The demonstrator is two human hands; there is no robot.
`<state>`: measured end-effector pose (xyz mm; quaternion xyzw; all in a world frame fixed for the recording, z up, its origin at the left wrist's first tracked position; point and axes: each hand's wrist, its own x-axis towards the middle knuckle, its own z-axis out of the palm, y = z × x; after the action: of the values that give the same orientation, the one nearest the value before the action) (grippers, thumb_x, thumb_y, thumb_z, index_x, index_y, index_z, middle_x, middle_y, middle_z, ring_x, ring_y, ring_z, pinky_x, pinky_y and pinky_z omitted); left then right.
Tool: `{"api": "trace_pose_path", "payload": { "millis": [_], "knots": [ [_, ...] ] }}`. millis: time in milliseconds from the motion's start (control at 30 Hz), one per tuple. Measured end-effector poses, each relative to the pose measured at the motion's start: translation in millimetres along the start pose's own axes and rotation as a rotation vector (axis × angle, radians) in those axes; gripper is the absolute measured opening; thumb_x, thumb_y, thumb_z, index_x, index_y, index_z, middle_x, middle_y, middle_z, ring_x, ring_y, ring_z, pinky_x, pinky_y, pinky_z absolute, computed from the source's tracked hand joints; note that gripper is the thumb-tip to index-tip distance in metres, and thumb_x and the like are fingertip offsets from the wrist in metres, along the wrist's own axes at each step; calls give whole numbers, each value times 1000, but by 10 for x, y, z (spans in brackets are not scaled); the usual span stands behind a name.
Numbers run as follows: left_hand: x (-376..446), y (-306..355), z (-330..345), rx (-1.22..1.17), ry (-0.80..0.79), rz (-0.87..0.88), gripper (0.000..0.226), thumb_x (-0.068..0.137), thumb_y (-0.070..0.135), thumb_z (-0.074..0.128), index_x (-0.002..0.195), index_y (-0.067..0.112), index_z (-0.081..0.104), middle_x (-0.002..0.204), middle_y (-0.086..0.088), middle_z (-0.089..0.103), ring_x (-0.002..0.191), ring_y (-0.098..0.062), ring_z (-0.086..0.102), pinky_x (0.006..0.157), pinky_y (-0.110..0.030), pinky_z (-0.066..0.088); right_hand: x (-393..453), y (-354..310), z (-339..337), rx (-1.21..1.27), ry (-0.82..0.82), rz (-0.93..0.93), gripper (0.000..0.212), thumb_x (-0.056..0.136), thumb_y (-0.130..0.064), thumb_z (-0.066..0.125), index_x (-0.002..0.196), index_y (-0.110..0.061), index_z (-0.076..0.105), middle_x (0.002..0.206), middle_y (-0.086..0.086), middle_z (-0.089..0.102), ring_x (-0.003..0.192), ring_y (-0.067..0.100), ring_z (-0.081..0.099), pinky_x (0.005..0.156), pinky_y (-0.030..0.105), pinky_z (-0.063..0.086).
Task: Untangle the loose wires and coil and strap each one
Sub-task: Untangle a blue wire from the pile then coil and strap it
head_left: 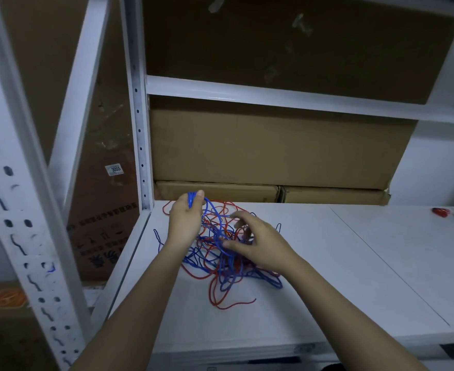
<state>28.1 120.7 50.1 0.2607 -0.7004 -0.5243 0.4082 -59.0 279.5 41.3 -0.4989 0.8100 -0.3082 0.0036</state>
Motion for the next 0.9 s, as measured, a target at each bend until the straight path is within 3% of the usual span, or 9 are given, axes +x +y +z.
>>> {"api": "trace_pose_path", "payload": {
  "millis": [67, 100, 233, 367, 500, 567, 700, 833, 900],
  "knots": [
    [-44, 52, -8, 8, -32, 35, 32, 100, 39, 43, 78, 17, 52, 64, 1, 46, 60, -13, 45, 57, -29, 36, 74, -55, 61, 6, -74, -12, 65, 81, -58, 63, 137, -33, 43, 127, -12, 54, 101, 4, 53, 84, 24, 45],
    [-65, 69, -12, 15, -56, 52, 33, 100, 38, 44, 74, 18, 49, 62, 2, 45, 58, -13, 43, 57, -29, 34, 106, -76, 95, 50, -87, -10, 60, 83, -53, 65, 134, -28, 48, 123, -9, 58, 96, 6, 54, 84, 26, 47],
    [-134, 82, -49, 100, -144, 108, 37, 99, 39, 45, 69, 16, 47, 59, 5, 43, 49, -4, 40, 52, -21, 33, 193, -63, 136, 250, -61, 24, 14, 87, -31, 68, 89, -18, 63, 76, -2, 62, 68, 8, 54, 65, 25, 46],
    [-180, 31, -123, 187, -146, 120, 38, 99, 40, 44, 72, 14, 49, 62, 1, 45, 54, -8, 41, 49, -16, 33, 225, -2, 119, 336, -44, 92, 14, 91, -19, 64, 79, -21, 56, 62, -7, 56, 54, 3, 51, 56, 15, 42],
    [-209, -50, -158, 365, -195, 74, 40, 99, 43, 41, 69, 17, 44, 62, -1, 44, 58, -12, 42, 54, -27, 31, 233, 27, 129, 392, 68, 198, 9, 95, -21, 58, 87, -19, 55, 72, 4, 65, 61, 12, 63, 53, 16, 43],
    [-226, -103, -152, 416, -241, 37, 39, 99, 44, 41, 71, 16, 46, 64, -1, 45, 60, -12, 43, 54, -26, 31, 216, 19, 135, 525, 101, 234, 8, 95, -17, 56, 89, -13, 54, 70, 2, 68, 59, 7, 67, 53, 15, 46],
    [-248, -128, -63, 382, -299, -3, 43, 97, 44, 47, 88, 4, 57, 74, -6, 52, 67, -15, 47, 60, -27, 36, 202, -34, 126, 870, 104, 301, 6, 97, -9, 52, 92, -6, 50, 92, 24, 70, 75, 20, 72, 66, 22, 56],
    [-255, -90, 58, 350, -376, -9, 37, 91, 41, 60, 92, 4, 62, 81, -16, 62, 73, -26, 57, 68, -39, 45, 202, -34, 72, 1032, 64, 301, 4, 99, -7, 47, 95, -7, 46, 96, 20, 71, 85, 22, 72, 70, 21, 56],
    [-273, -90, 114, 319, -434, -7, 28, 91, 33, 61, 95, 6, 70, 84, -22, 66, 72, -27, 58, 67, -36, 46, 195, -18, 64, 996, 40, 254, 5, 100, -8, 44, 95, -8, 45, 93, 16, 72, 85, 21, 72, 72, 22, 56]
  ]
}}
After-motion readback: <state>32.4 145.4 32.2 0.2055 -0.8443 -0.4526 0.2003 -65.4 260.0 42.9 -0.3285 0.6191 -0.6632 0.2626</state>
